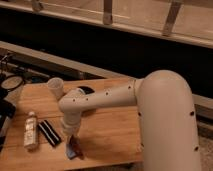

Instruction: Place the pepper on the white sponge

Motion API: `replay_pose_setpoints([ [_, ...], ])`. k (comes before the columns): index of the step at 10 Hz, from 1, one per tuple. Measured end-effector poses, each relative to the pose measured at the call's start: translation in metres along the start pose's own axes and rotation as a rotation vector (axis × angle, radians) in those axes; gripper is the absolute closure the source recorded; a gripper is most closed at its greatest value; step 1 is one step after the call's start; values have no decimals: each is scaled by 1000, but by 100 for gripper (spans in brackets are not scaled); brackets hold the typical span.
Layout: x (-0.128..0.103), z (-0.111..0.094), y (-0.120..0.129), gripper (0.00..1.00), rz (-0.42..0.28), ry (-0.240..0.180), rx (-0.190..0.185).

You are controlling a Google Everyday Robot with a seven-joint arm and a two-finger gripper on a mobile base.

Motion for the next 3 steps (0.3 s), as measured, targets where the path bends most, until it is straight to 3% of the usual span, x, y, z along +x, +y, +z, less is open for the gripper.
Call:
replay_pose_setpoints([
  [3, 1, 0, 0, 47, -5, 1, 1],
])
